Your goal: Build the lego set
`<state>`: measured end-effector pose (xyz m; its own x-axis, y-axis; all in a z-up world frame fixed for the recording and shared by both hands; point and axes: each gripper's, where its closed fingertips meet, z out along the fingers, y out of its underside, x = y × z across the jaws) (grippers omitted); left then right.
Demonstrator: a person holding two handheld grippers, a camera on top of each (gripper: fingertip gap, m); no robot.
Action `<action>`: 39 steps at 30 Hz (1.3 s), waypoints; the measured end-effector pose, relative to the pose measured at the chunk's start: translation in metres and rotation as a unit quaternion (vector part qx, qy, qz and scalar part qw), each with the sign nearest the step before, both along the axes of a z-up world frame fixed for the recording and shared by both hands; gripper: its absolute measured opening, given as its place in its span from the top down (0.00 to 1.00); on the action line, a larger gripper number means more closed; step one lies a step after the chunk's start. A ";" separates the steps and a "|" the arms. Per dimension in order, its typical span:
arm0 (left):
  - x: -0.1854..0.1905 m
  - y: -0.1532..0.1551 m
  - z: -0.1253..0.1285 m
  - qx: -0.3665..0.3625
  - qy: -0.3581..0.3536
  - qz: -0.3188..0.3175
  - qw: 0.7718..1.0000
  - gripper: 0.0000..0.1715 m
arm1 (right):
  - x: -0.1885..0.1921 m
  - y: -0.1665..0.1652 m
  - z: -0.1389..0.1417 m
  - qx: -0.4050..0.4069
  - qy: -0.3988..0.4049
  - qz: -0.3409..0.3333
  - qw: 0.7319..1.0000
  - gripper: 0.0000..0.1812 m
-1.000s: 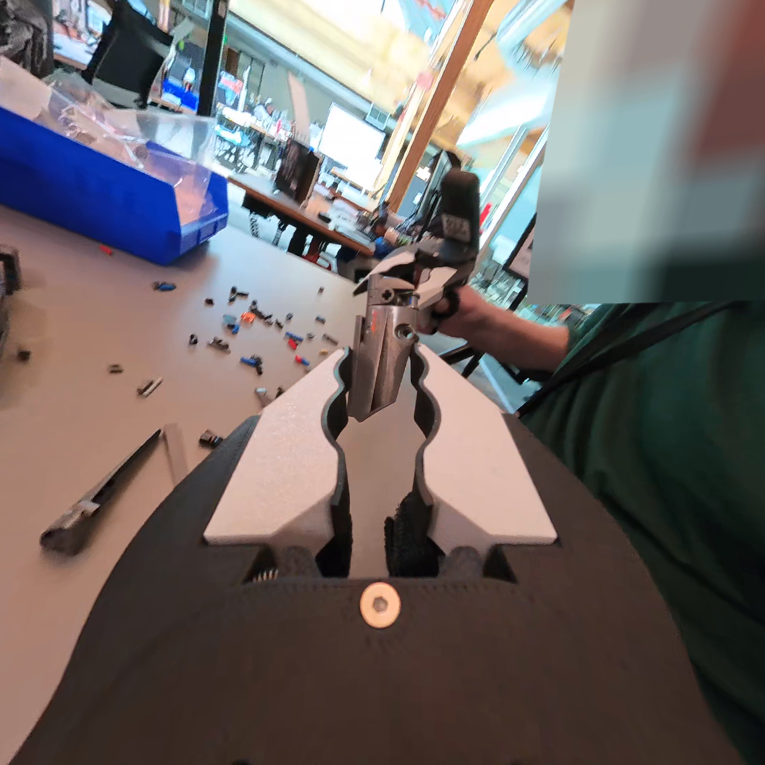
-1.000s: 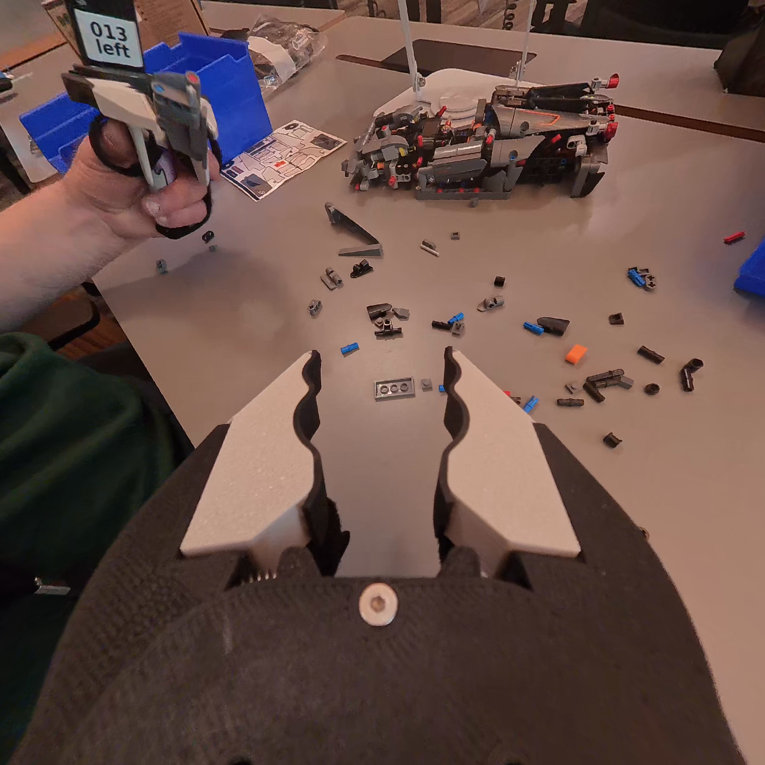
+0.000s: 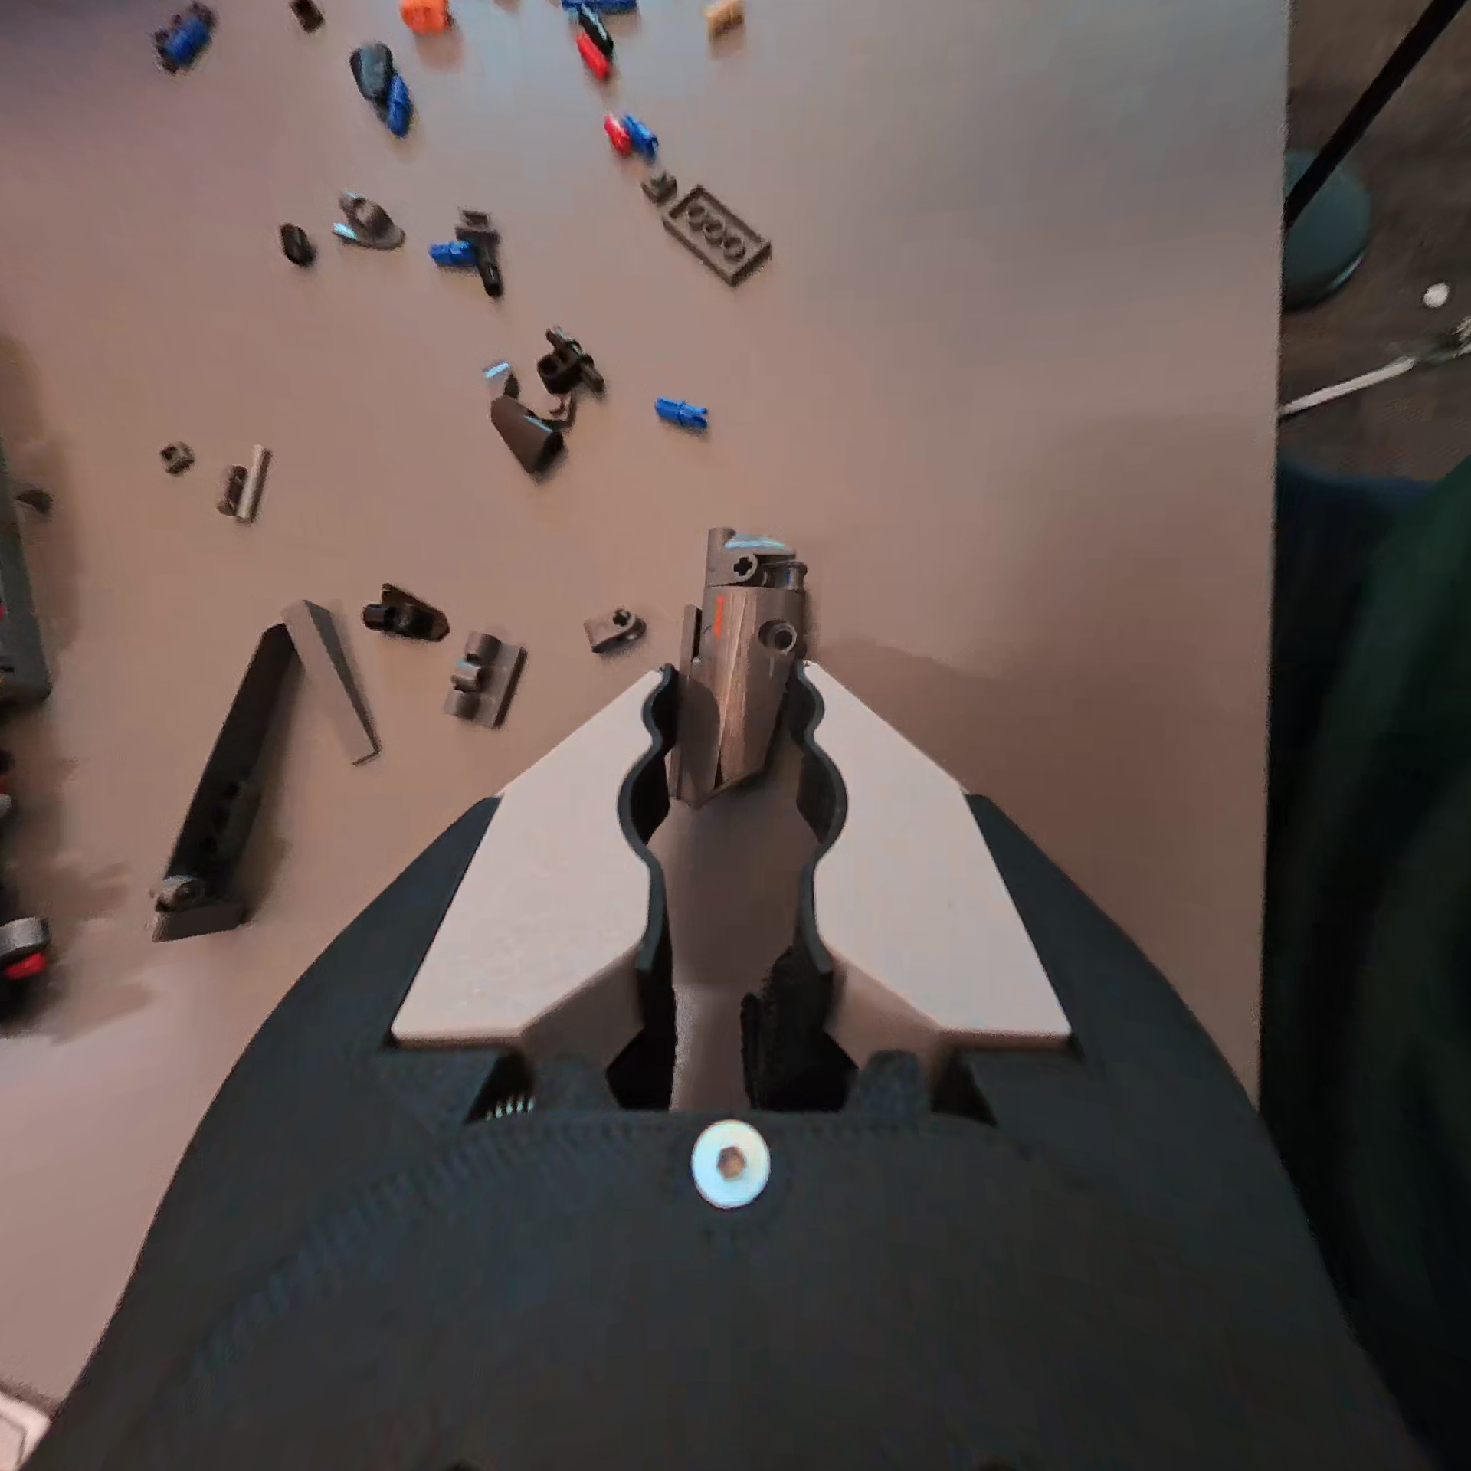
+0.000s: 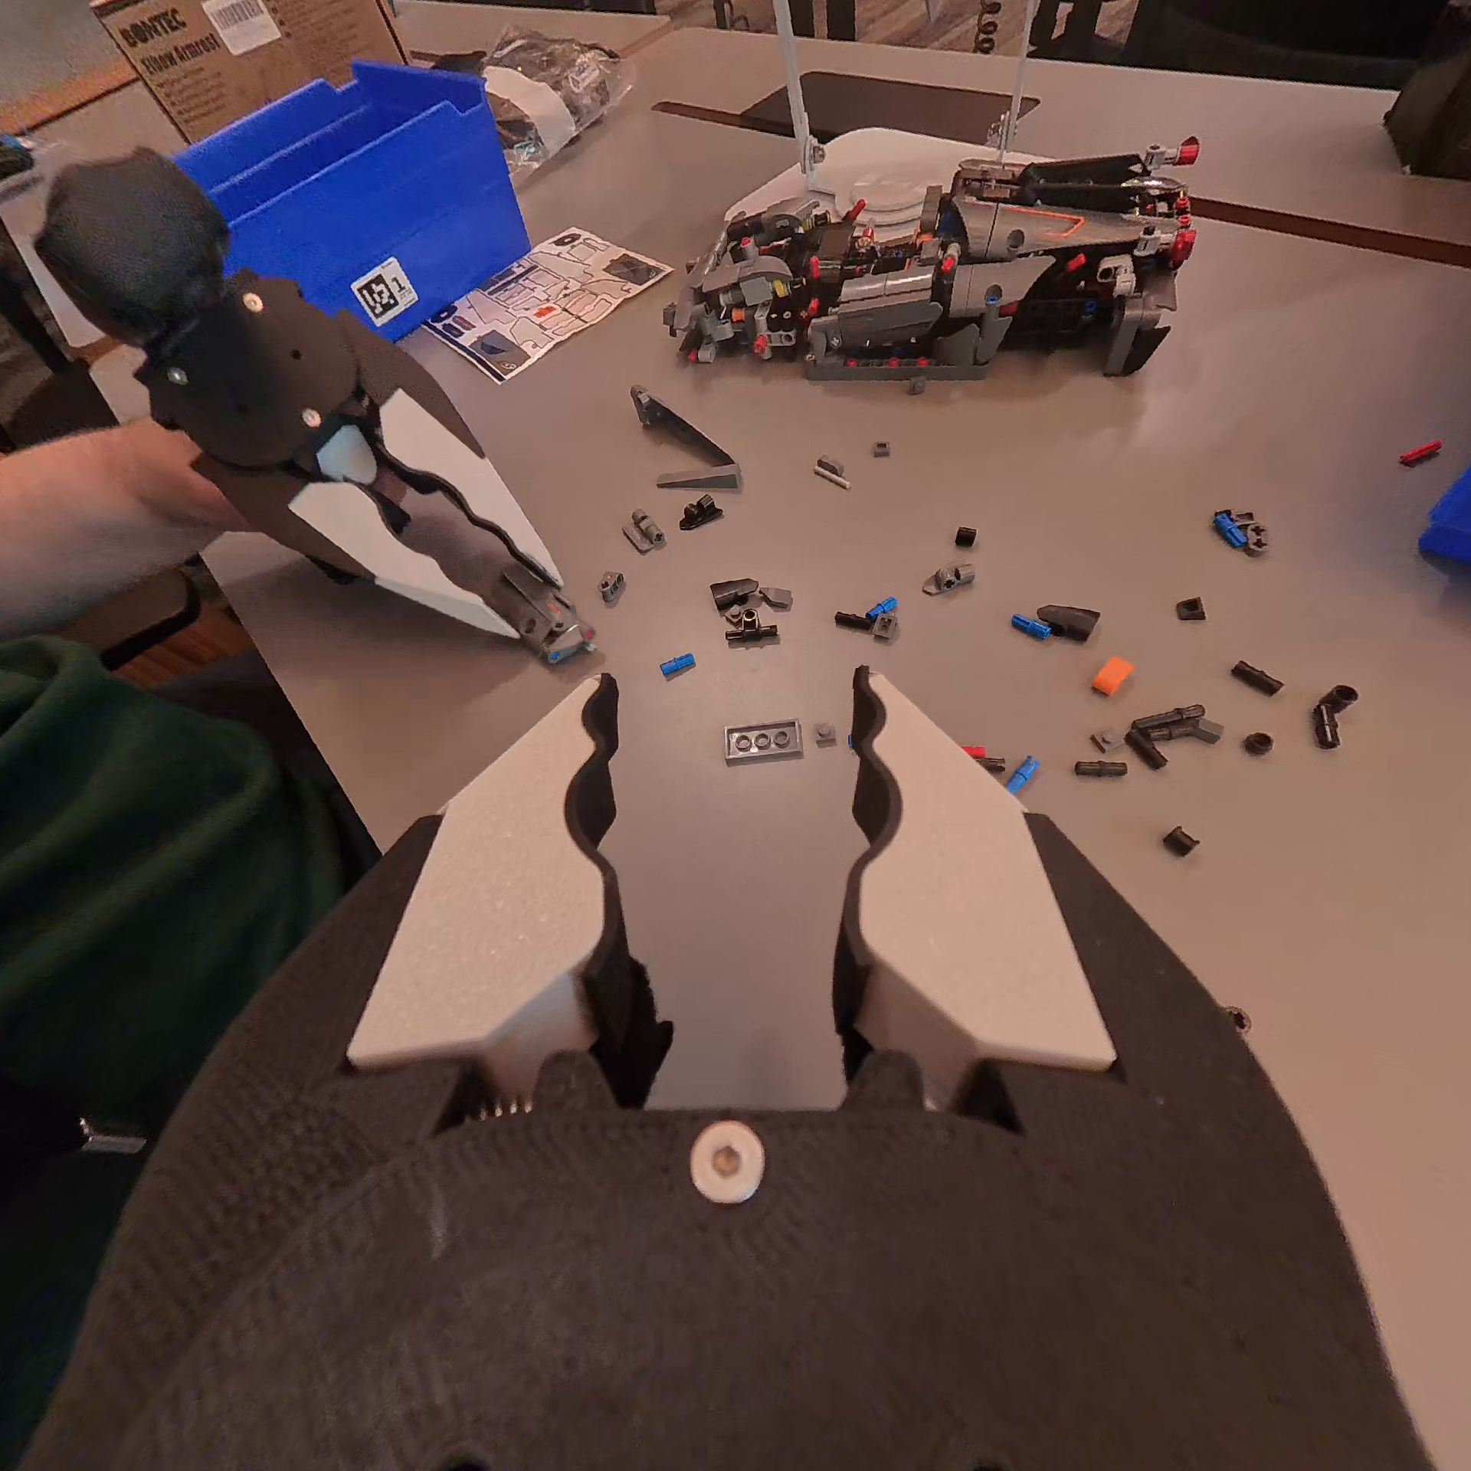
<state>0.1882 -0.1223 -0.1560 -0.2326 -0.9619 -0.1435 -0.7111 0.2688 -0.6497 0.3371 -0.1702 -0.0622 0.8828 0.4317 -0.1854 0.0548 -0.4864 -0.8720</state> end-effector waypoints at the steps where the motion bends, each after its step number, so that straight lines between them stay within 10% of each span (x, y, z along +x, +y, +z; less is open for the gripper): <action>1: 0.000 -0.001 -0.005 0.008 0.008 -0.004 1.000 0.85 | 0.000 0.000 0.000 0.000 0.000 0.000 1.000 0.68; 39: 0.004 -0.013 -0.007 -0.019 0.024 -0.033 0.999 0.85 | 0.002 -0.004 -0.001 -0.003 0.003 0.005 1.000 0.68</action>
<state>0.1918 -0.1351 -0.1627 -0.3022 -0.9485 -0.0947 -0.7223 0.2926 -0.6266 0.3390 -0.1745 -0.0630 0.8769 0.4397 -0.1941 0.0541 -0.4917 -0.8691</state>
